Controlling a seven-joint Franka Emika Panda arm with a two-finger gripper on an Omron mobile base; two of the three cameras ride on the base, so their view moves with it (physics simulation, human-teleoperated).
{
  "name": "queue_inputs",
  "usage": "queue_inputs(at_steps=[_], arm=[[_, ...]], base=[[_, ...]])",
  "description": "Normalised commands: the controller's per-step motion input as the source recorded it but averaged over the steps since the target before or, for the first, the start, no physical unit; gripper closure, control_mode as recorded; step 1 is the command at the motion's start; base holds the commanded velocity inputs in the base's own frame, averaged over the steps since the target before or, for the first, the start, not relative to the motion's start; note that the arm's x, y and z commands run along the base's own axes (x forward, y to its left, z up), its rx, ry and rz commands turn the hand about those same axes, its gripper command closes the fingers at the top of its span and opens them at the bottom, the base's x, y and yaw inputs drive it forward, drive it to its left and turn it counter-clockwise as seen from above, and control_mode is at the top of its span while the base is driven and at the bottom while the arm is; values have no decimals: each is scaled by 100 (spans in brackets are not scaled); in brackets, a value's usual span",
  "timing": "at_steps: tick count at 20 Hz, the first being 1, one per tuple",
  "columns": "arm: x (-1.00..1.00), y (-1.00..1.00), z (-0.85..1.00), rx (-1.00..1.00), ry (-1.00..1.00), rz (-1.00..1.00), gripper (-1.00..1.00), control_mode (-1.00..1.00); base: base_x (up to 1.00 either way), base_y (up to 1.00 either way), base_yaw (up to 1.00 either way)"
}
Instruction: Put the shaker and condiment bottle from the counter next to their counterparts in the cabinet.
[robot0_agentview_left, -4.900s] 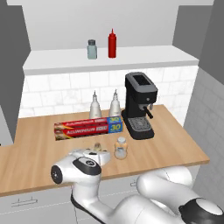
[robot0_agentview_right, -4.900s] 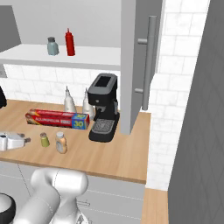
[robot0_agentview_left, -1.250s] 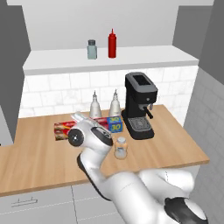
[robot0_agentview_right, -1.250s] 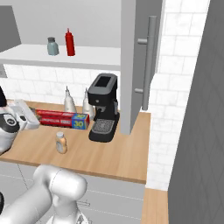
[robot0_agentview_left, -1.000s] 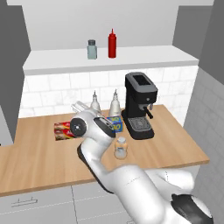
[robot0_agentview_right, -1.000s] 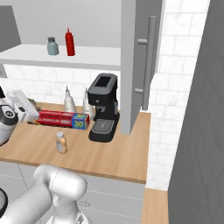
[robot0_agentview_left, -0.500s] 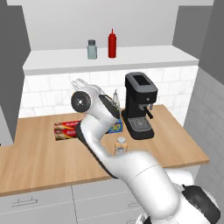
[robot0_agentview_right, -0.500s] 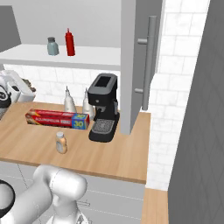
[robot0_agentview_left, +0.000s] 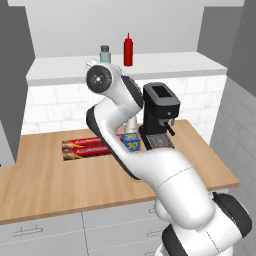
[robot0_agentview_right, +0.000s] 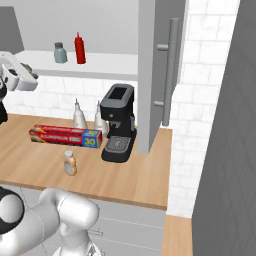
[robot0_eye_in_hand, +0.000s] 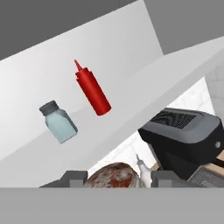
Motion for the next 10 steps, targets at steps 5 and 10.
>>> queue_inputs(at_steps=[5, 10], arm=[[0, -13, 63, 0, -3, 3, 100, -100], [0, 0, 21, -4, -2, 1, 100, -100]], base=[[0, 0, 0], [0, 0, 0]])
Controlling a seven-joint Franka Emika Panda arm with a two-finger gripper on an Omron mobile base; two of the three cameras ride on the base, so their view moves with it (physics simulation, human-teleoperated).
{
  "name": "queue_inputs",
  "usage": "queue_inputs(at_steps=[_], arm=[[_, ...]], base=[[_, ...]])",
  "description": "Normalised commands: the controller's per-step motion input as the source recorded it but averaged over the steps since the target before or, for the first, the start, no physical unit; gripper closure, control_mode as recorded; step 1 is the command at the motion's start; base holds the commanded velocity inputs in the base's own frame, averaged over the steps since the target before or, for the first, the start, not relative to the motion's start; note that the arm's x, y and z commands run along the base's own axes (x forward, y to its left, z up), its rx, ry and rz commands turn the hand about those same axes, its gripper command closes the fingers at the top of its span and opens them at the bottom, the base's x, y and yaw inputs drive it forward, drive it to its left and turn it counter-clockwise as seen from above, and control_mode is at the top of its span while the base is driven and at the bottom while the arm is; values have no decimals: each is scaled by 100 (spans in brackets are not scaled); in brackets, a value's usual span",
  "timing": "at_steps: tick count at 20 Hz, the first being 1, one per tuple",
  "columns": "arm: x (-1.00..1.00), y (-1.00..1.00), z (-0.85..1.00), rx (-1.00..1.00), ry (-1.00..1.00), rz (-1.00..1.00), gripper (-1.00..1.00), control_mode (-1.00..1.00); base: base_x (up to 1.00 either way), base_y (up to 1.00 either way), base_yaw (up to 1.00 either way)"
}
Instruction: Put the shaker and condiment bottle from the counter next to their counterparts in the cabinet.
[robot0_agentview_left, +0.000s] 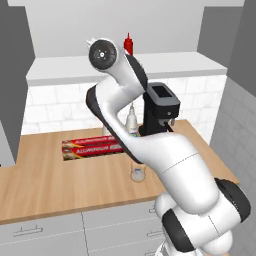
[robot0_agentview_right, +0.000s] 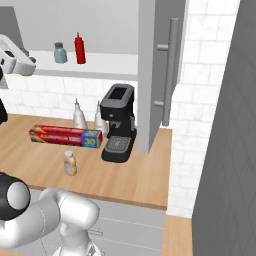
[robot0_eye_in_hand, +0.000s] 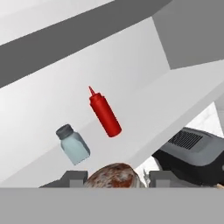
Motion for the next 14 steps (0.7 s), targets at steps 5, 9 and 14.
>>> queue_inputs(at_steps=[5, 9, 14], arm=[[7, 2, 11, -2, -7, 3, 100, -100], [45, 0, 7, 0, 3, 6, 100, -100], [39, 16, -3, -8, 5, 3, 100, -100]], base=[[0, 0, 0], [0, 0, 0], [0, 0, 0]])
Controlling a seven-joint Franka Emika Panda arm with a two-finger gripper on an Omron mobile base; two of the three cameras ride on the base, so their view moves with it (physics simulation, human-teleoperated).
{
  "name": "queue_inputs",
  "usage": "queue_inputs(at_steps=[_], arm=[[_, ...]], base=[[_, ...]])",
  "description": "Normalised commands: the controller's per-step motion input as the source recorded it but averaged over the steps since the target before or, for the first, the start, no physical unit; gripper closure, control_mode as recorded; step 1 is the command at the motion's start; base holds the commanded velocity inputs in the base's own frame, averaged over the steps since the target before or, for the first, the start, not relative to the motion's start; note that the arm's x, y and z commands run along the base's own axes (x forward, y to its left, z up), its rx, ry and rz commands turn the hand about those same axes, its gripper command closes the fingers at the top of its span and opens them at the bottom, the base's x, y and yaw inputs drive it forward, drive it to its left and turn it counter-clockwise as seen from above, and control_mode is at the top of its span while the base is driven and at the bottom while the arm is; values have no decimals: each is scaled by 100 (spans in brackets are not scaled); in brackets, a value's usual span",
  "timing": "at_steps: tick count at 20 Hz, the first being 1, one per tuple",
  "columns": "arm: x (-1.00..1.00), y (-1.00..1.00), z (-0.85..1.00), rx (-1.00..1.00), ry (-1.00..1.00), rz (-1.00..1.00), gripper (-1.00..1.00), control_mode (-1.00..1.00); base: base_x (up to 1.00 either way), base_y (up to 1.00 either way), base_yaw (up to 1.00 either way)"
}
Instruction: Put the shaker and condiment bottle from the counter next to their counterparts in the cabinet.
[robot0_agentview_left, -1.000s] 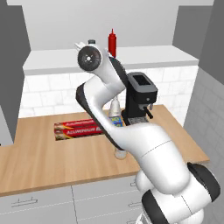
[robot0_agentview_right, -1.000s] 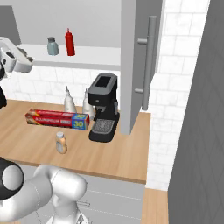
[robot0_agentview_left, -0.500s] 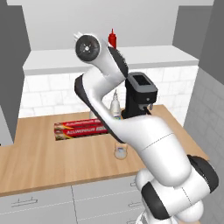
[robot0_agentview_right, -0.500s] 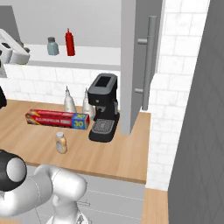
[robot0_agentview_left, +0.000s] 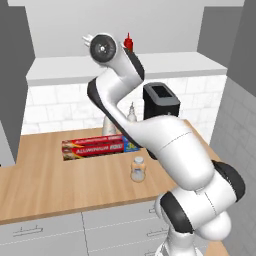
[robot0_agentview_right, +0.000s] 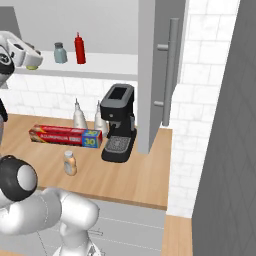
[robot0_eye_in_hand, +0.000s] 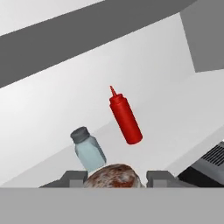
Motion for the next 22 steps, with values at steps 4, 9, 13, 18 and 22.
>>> queue_inputs(at_steps=[4, 9, 13, 18, 22], arm=[[29, 27, -2, -9, 1, 0, 100, -100], [46, 16, -3, -4, 6, 0, 100, -100], [45, 10, -7, -4, 0, 0, 100, -100], [36, 20, -18, -11, 0, 0, 100, -100], [32, 13, -27, -9, 0, 0, 100, -100]], base=[[0, 0, 0], [0, 0, 0], [0, 0, 0], [0, 0, 0], [0, 0, 0]])
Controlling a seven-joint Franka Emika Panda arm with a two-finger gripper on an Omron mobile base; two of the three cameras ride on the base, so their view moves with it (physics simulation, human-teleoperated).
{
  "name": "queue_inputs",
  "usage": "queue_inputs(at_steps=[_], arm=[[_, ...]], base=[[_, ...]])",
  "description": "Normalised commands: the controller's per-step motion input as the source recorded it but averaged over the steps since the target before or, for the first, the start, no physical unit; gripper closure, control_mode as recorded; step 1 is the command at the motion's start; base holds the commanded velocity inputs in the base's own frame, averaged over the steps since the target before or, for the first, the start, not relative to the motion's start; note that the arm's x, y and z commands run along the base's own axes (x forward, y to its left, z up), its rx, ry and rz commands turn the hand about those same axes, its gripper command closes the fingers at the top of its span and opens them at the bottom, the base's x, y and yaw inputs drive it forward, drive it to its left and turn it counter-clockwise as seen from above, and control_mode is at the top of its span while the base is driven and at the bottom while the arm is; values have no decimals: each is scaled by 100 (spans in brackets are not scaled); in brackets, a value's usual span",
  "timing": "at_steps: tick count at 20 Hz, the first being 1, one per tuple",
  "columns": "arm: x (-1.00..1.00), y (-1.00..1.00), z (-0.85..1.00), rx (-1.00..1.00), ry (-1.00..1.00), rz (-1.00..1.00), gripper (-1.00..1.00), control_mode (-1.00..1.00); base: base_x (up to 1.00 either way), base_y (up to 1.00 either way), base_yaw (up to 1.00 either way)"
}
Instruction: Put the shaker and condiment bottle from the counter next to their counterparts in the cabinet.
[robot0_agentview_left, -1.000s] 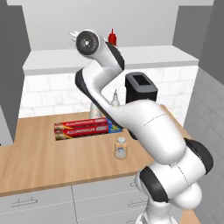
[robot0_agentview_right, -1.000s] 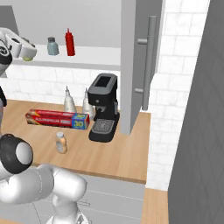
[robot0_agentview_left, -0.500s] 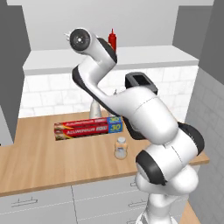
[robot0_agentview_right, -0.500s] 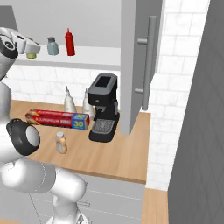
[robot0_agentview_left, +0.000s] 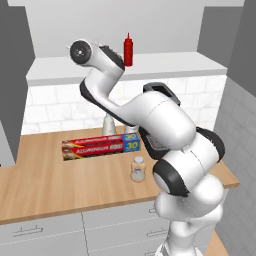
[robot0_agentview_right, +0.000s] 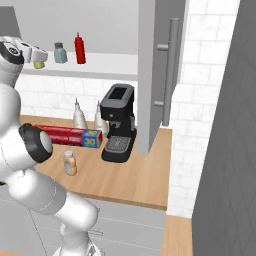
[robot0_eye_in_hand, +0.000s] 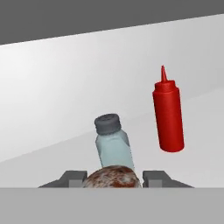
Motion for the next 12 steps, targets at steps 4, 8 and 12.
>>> queue_inputs(at_steps=[4, 8, 12], arm=[[26, 3, -9, -1, -1, 0, 100, -100], [18, 5, 0, 0, -4, 0, 100, -100], [34, 3, -9, 0, 0, 0, 100, -100]], base=[[0, 0, 0], [0, 0, 0], [0, 0, 0]])
